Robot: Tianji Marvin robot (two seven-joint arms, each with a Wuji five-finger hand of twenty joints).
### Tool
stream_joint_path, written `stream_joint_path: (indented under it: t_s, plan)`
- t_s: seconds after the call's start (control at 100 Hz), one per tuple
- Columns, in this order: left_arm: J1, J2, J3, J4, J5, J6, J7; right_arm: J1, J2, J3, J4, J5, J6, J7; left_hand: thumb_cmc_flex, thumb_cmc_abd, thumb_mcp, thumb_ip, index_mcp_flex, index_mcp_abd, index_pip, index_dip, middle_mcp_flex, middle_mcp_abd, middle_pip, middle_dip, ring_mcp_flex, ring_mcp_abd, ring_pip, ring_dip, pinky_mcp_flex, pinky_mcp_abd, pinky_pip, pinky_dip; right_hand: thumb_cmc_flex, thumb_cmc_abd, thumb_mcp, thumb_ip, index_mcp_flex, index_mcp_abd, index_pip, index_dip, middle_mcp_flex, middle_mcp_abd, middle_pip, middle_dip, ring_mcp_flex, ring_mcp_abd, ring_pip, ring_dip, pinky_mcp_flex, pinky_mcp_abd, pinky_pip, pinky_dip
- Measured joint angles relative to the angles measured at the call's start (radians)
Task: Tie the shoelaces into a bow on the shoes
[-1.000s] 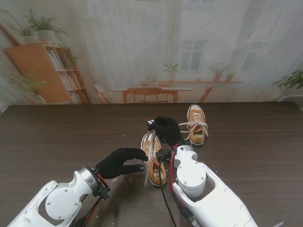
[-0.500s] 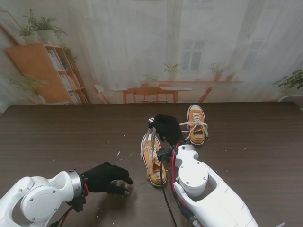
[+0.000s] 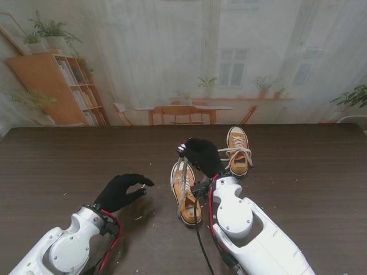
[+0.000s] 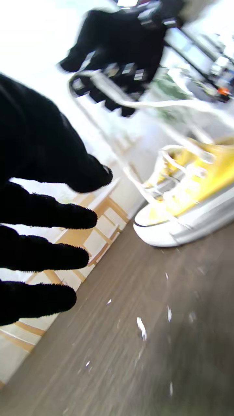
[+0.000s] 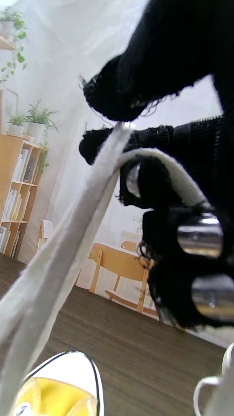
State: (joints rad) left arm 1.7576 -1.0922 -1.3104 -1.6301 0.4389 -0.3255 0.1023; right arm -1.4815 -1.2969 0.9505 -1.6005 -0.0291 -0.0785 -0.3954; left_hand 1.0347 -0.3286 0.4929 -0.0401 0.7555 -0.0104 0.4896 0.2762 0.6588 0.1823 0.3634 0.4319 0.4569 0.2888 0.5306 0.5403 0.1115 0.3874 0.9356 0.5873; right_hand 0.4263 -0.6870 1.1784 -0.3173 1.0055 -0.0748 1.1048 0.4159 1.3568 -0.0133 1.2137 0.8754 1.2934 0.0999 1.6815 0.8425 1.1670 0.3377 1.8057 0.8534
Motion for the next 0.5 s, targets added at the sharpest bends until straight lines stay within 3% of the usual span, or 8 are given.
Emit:
stream_joint_path:
  t_s: [0.06, 0.1, 0.15, 0.19, 0.23, 0.32, 0.5]
  plan:
    - [-0.040, -0.016, 0.015, 0.029, -0.042, 0.000, -0.001, 0.000, 0.003, -0.008, 0.003, -0.038, -0.012, -0.003, -0.001, -0.049, 0.069, -0.010, 0.024, 0.000, 0.023, 0.010, 0.026, -0.001, 0.018, 0.035, 0.010, 0.000, 0.016, 0.000, 0.008, 0.005, 0.024, -0.006, 0.000, 0.000, 0.000, 0.000, 0.000, -0.001, 0.000, 0.000, 0.000, 0.000, 0.000, 0.000, 0.000, 0.000, 0.000, -0.001, 0.000, 0.000, 0.000, 0.000]
    - [-0.068, -0.022, 0.035, 0.053, 0.005, -0.015, 0.028, 0.001, 0.005, -0.013, 0.004, -0.059, -0.017, -0.006, -0.018, -0.095, 0.111, -0.023, 0.048, 0.000, 0.053, 0.011, 0.044, -0.003, 0.036, 0.056, 0.040, 0.000, 0.039, 0.000, 0.024, 0.007, 0.051, -0.011, 0.000, 0.000, 0.000, 0.000, 0.000, -0.002, 0.000, 0.000, 0.000, 0.000, 0.000, 0.000, 0.000, 0.000, 0.000, -0.002, 0.000, 0.000, 0.000, -0.001]
    - [-0.109, -0.029, 0.072, 0.101, 0.091, -0.060, 0.113, 0.001, 0.007, -0.019, 0.004, -0.071, -0.022, -0.007, -0.045, -0.157, 0.126, -0.046, 0.050, 0.000, 0.075, 0.011, 0.050, -0.014, 0.051, 0.057, 0.042, -0.002, 0.052, 0.000, 0.031, 0.008, 0.071, -0.013, 0.000, 0.000, 0.000, 0.000, 0.000, -0.002, 0.000, 0.000, 0.000, 0.000, 0.000, 0.000, 0.000, 0.000, -0.001, -0.003, 0.000, 0.000, 0.000, -0.002]
    - [-0.137, -0.035, 0.097, 0.137, 0.105, -0.098, 0.151, 0.001, 0.008, -0.022, 0.005, -0.073, -0.025, -0.008, -0.071, -0.198, 0.125, -0.055, 0.050, 0.000, 0.081, 0.011, 0.050, -0.016, 0.056, 0.057, 0.042, -0.010, 0.053, 0.000, 0.033, 0.008, 0.079, -0.013, 0.000, 0.000, 0.000, 0.000, 0.000, -0.003, 0.000, 0.000, 0.000, 0.000, 0.000, 0.000, 0.000, 0.000, -0.001, -0.003, 0.000, 0.000, 0.000, -0.002]
    - [-0.154, -0.043, 0.107, 0.155, 0.061, -0.124, 0.137, 0.001, 0.009, -0.025, 0.005, -0.073, -0.026, -0.008, -0.105, -0.234, 0.124, -0.063, 0.050, 0.000, 0.088, 0.011, 0.050, -0.017, 0.058, 0.056, 0.050, -0.011, 0.054, 0.000, 0.033, 0.008, 0.079, -0.020, 0.000, 0.000, 0.000, 0.000, 0.000, -0.003, 0.000, 0.000, 0.000, 0.000, 0.000, 0.000, 0.000, 0.000, -0.001, -0.010, 0.000, 0.000, 0.000, -0.002]
    - [-0.171, -0.049, 0.116, 0.159, -0.108, -0.142, 0.032, 0.001, 0.009, -0.026, 0.004, -0.076, -0.026, -0.008, -0.170, -0.275, 0.136, -0.072, 0.050, 0.000, 0.098, 0.011, 0.049, -0.018, 0.066, 0.055, 0.048, -0.011, 0.054, 0.000, 0.029, 0.008, 0.079, -0.026, 0.000, 0.000, 0.000, 0.000, 0.000, -0.004, 0.000, 0.000, 0.000, 0.000, 0.000, 0.000, 0.000, 0.000, -0.001, -0.011, 0.000, 0.000, 0.000, -0.003]
    - [-0.197, -0.047, 0.152, 0.169, -0.049, -0.143, 0.021, 0.000, 0.011, -0.025, 0.003, -0.083, -0.025, -0.004, -0.211, -0.295, 0.144, -0.084, 0.050, 0.000, 0.109, 0.011, 0.024, -0.018, 0.066, 0.055, 0.034, -0.011, 0.054, 0.000, 0.016, 0.008, 0.079, -0.036, 0.000, 0.000, 0.000, 0.000, 0.000, -0.006, 0.000, 0.000, 0.000, 0.000, 0.000, 0.000, 0.000, 0.000, -0.001, -0.012, 0.000, 0.000, 0.000, -0.003]
